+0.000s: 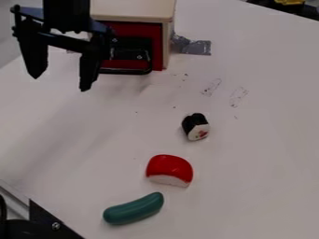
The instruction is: Opened the drawer
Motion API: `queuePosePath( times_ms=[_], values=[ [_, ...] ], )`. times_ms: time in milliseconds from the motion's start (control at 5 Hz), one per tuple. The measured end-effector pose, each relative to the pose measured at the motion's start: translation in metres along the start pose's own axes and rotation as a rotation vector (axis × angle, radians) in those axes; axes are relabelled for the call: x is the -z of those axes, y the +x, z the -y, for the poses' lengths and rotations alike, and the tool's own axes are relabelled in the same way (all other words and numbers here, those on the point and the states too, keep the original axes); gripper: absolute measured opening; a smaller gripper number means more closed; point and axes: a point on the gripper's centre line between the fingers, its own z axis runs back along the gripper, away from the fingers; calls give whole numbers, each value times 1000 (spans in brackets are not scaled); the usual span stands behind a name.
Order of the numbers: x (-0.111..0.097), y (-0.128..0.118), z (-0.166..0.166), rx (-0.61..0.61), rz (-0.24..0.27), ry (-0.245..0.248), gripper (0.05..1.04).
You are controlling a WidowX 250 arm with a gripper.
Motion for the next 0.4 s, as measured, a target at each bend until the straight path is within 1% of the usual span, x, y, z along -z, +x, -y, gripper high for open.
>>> queuePosePath(
  times_ms=[200,400],
  values=[
    [19,11,0,-18,-43,33,998],
    [30,32,-1,-76,-42,61,998]
  ],
)
